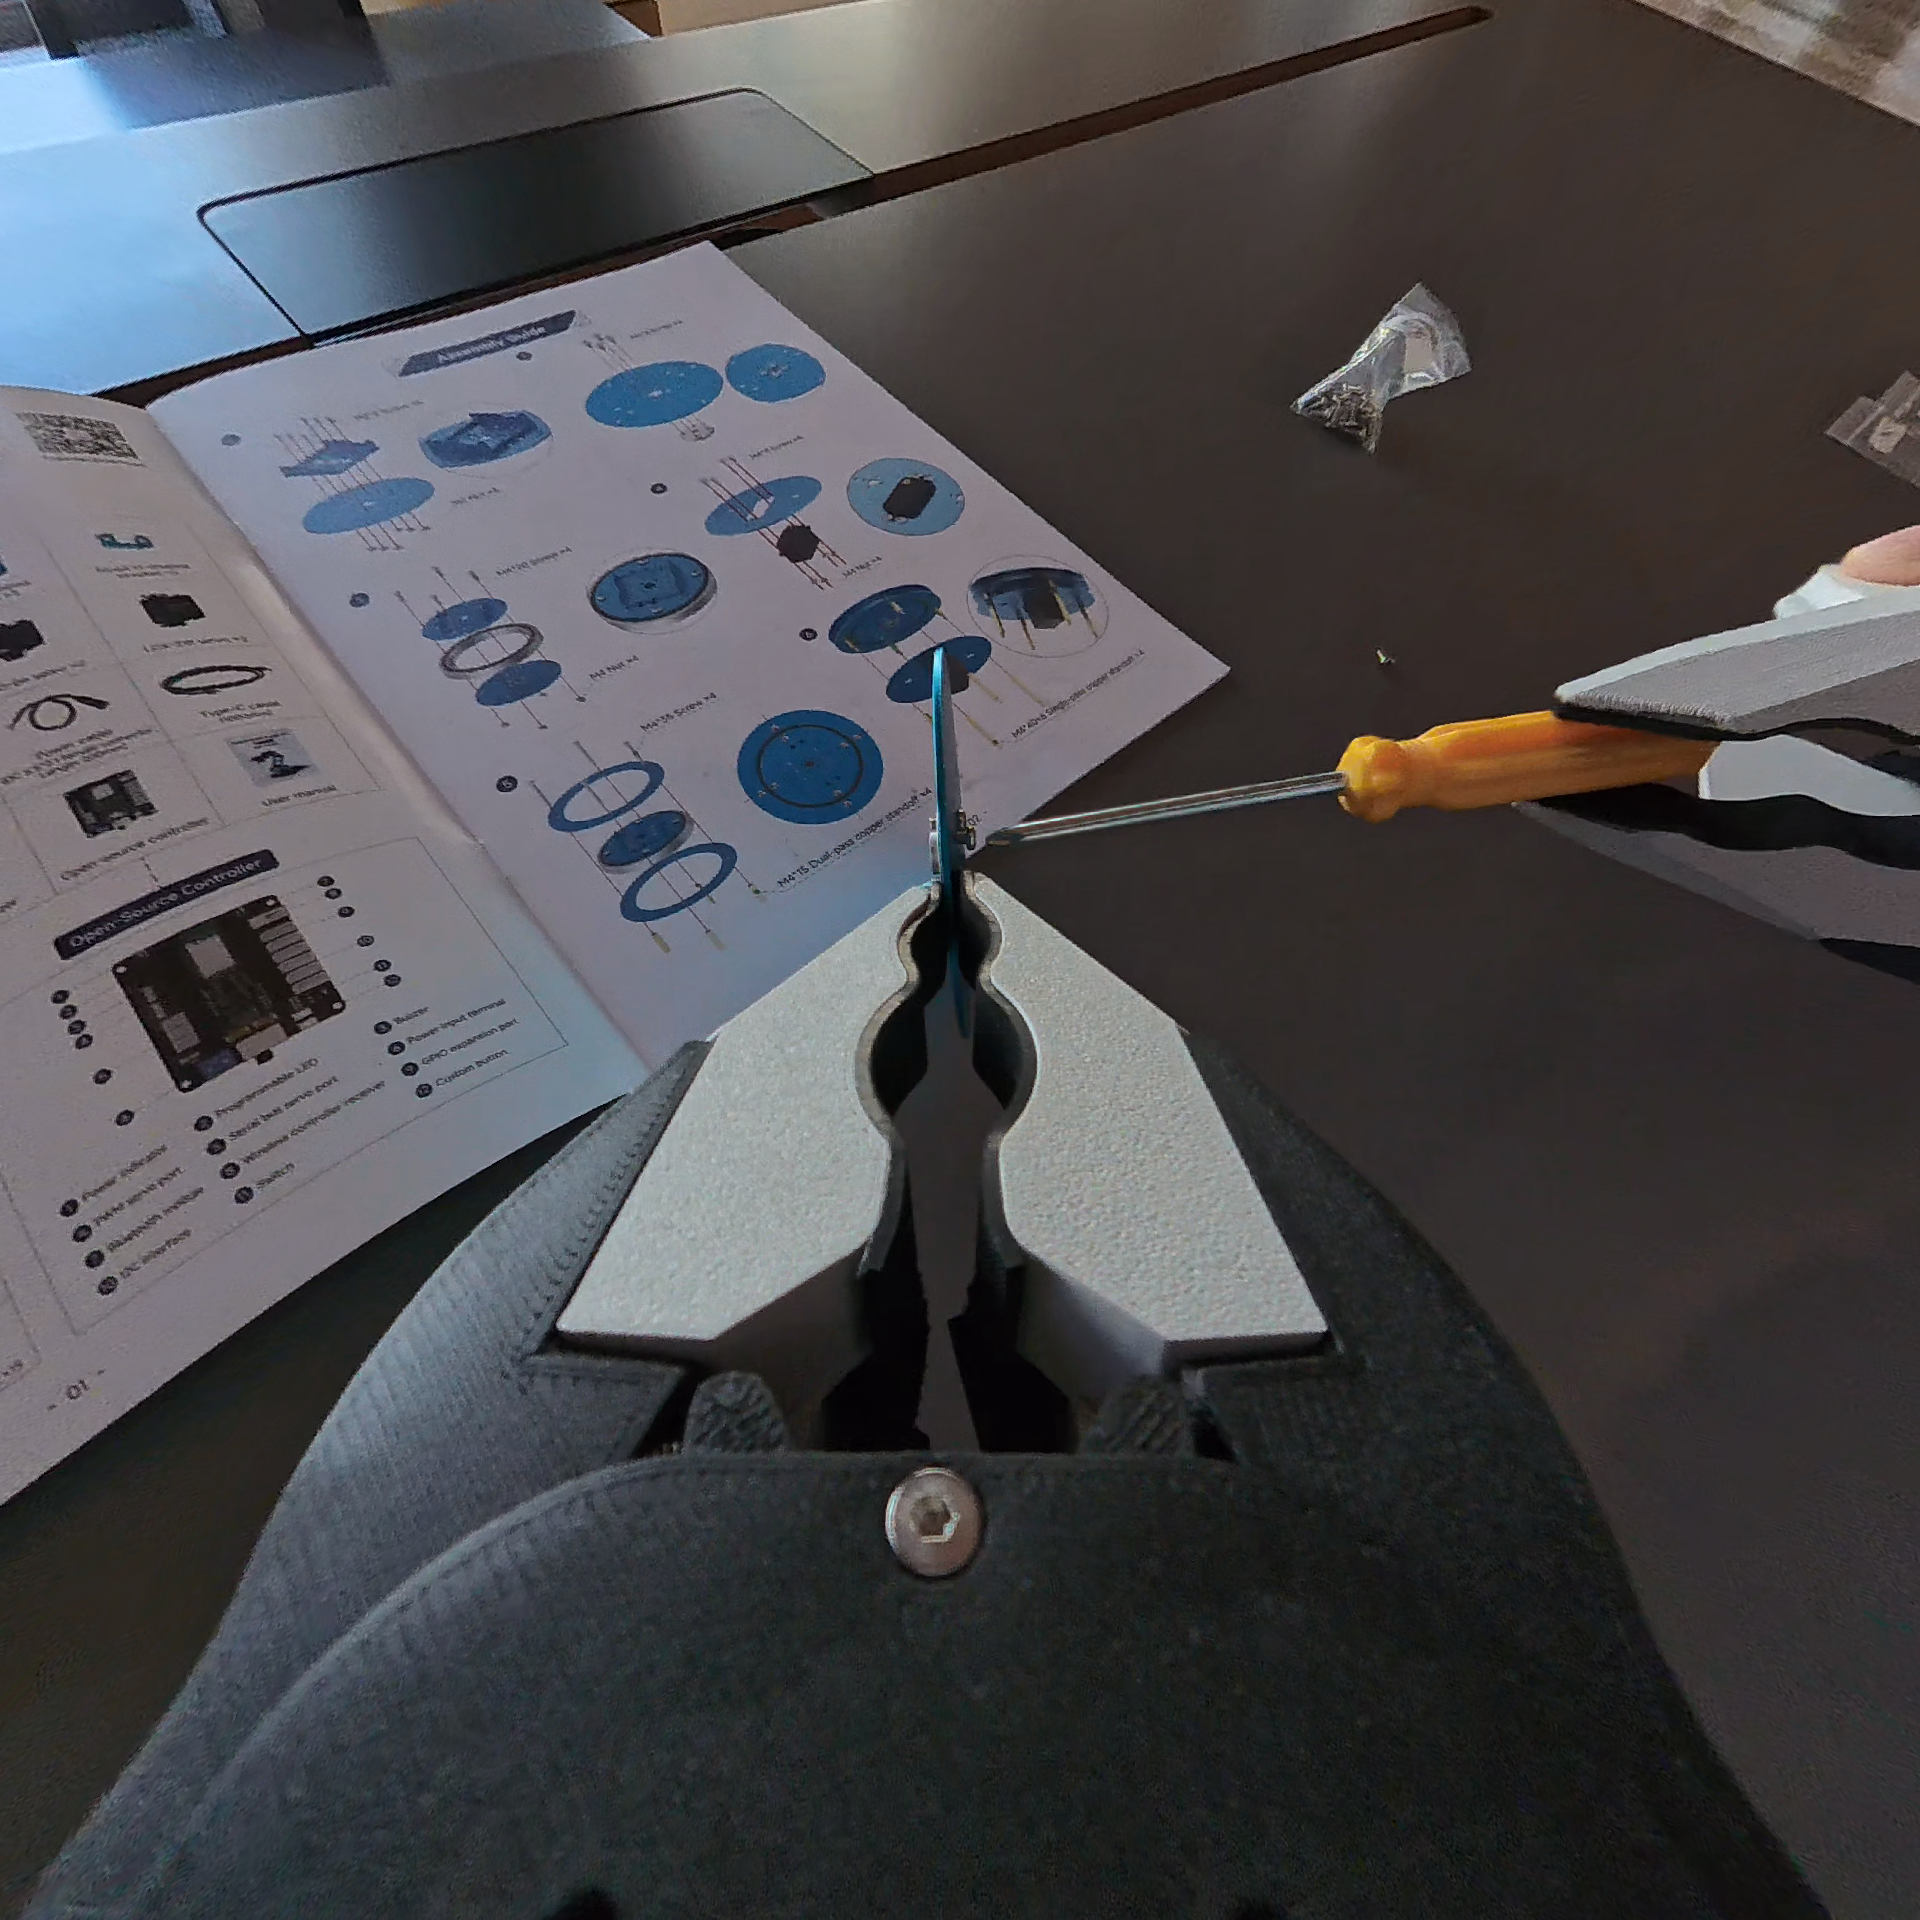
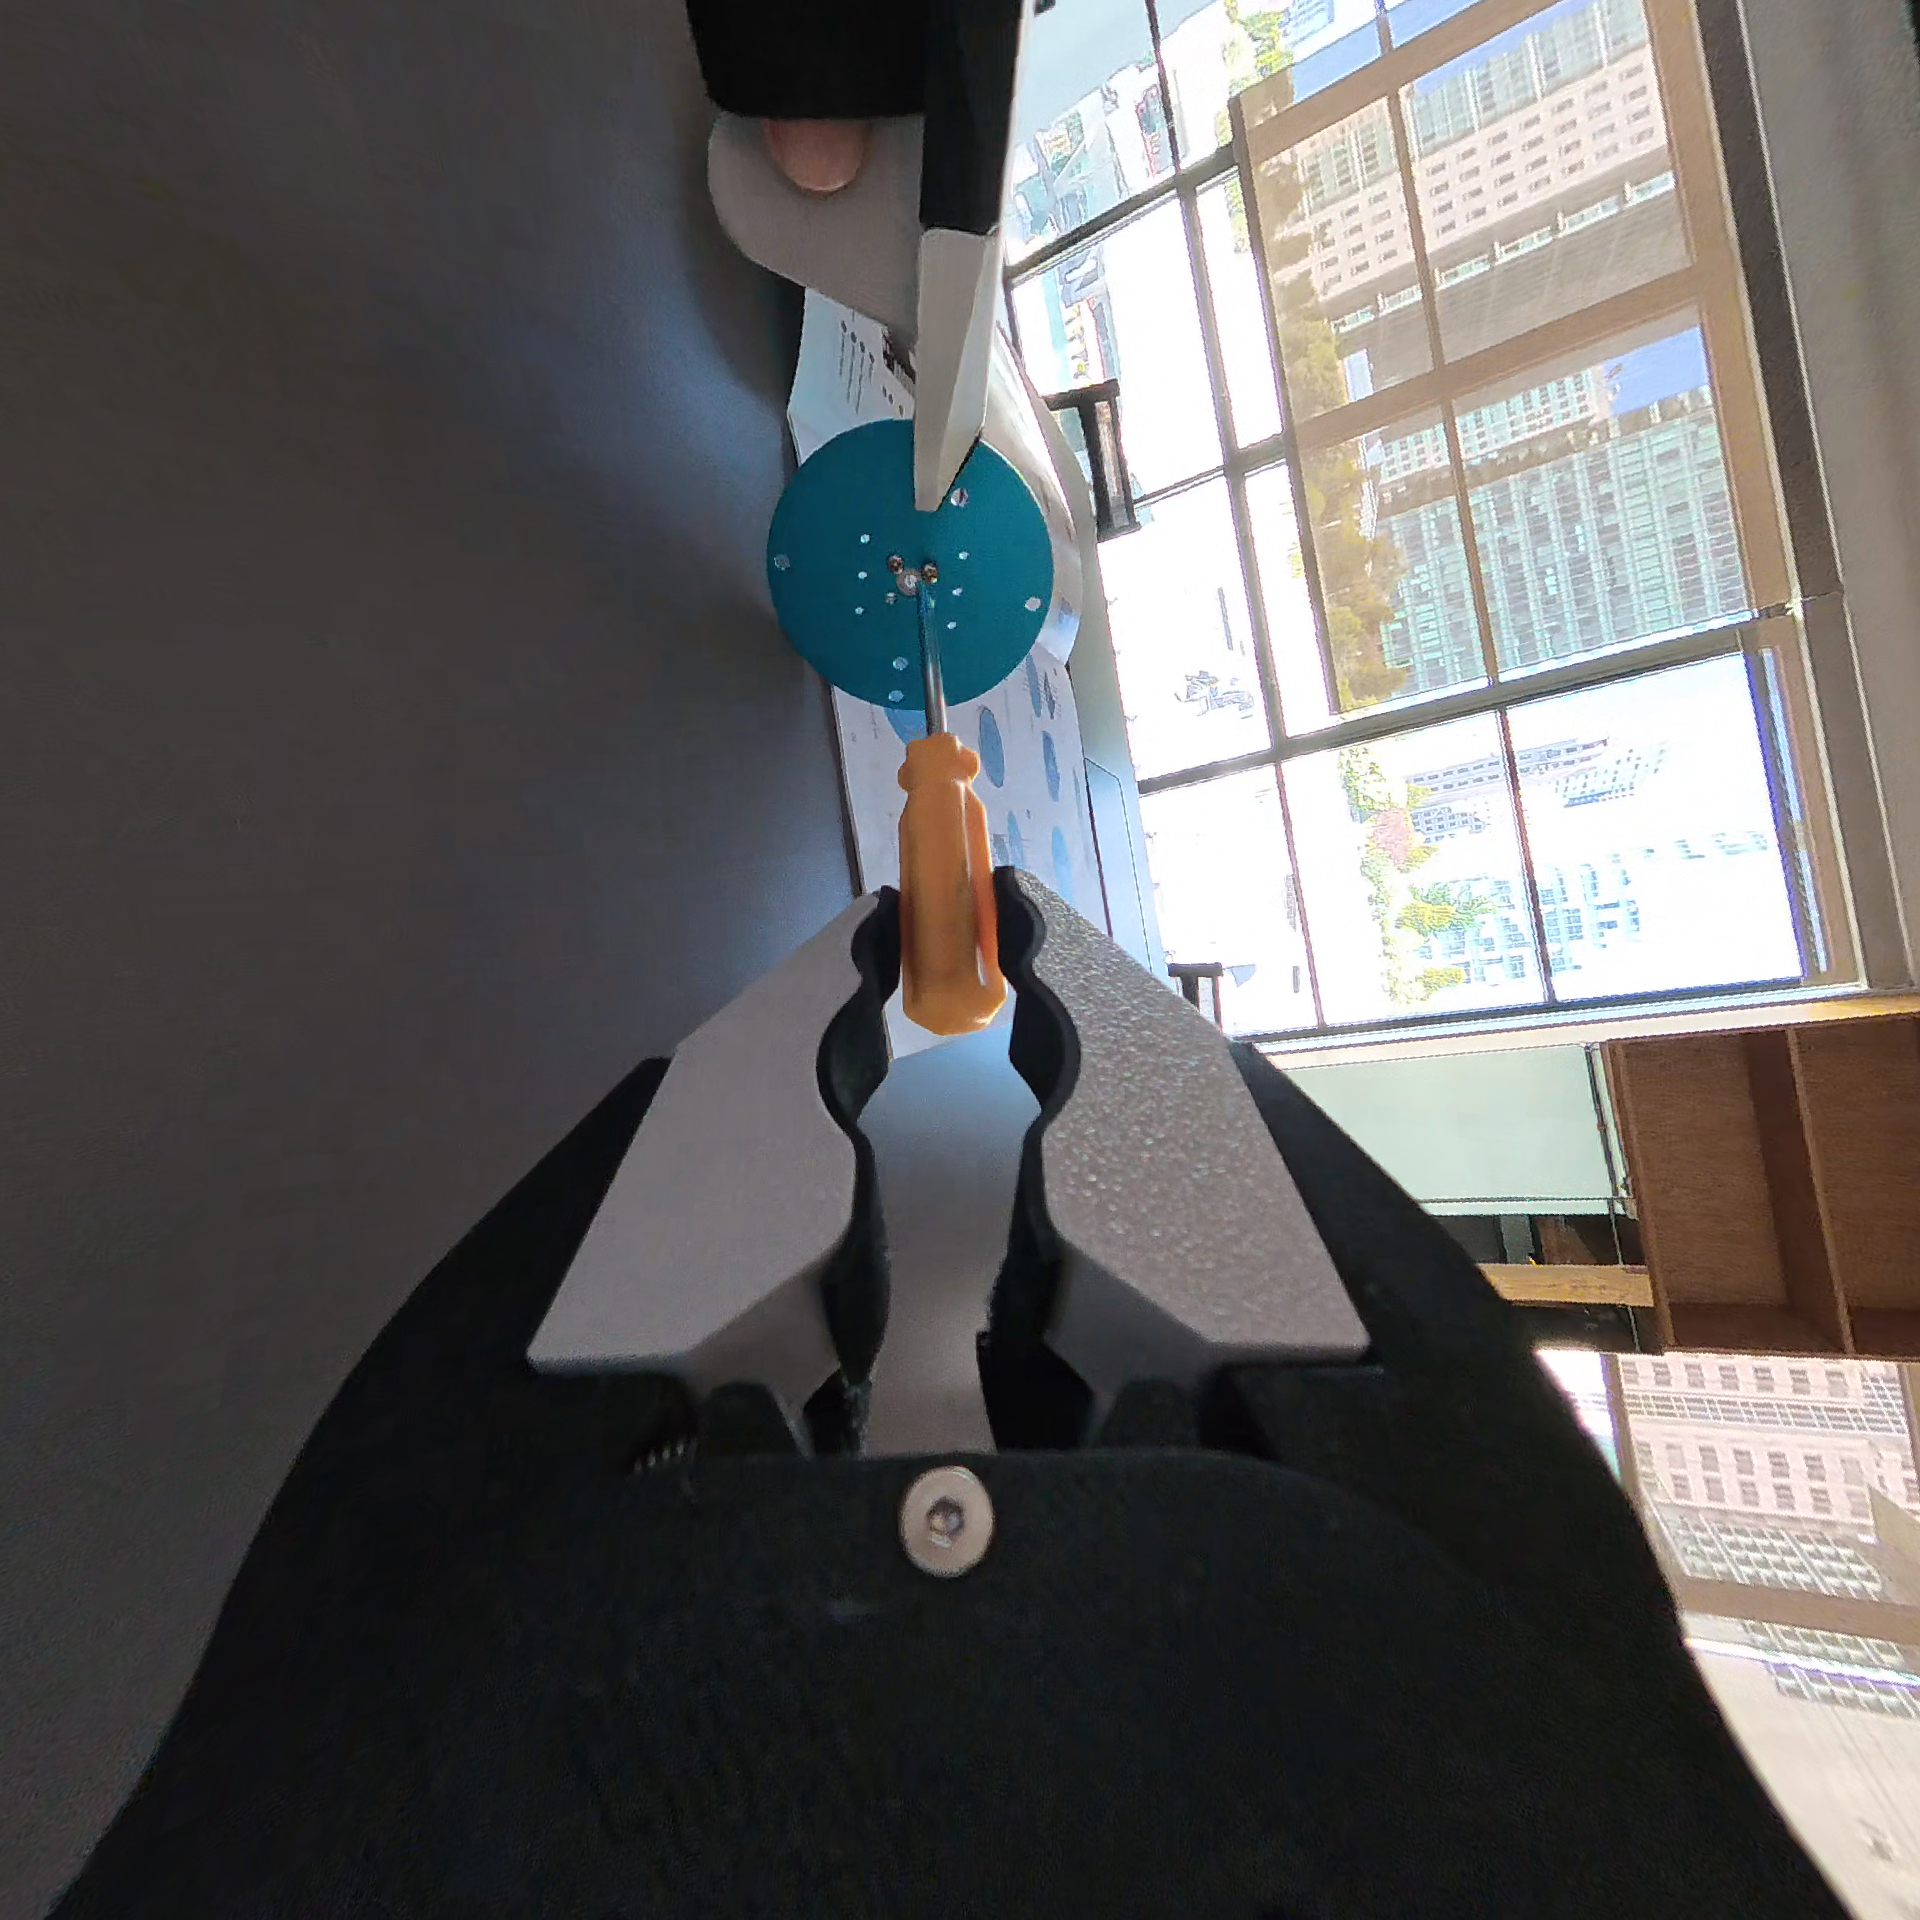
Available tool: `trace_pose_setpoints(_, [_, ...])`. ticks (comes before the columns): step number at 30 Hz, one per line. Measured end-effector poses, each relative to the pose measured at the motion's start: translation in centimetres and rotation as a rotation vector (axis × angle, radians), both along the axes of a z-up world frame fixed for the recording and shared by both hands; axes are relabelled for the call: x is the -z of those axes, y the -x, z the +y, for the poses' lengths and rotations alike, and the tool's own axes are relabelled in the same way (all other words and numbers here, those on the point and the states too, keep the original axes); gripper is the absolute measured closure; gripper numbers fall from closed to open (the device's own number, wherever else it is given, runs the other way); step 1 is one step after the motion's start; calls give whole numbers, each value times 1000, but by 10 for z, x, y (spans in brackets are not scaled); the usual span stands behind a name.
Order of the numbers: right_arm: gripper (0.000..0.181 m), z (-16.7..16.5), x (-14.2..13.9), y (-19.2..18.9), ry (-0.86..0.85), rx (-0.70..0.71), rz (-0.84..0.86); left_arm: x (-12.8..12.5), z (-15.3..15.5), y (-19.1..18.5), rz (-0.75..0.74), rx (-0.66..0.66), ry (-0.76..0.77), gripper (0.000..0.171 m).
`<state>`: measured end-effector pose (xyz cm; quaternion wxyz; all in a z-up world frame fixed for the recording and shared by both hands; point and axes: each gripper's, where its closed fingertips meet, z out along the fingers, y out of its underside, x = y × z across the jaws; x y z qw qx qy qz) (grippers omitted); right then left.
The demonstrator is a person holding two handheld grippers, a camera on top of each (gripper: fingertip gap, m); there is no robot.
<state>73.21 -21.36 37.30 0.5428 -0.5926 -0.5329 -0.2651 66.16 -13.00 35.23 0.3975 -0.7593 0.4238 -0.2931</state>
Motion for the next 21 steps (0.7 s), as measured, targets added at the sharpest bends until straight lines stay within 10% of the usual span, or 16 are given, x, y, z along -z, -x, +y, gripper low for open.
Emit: trace_pose_setpoints(21, [164, 2, -4, 0, -10, 3, 6, 0, -1, -2, -2, 9, -2, 171])
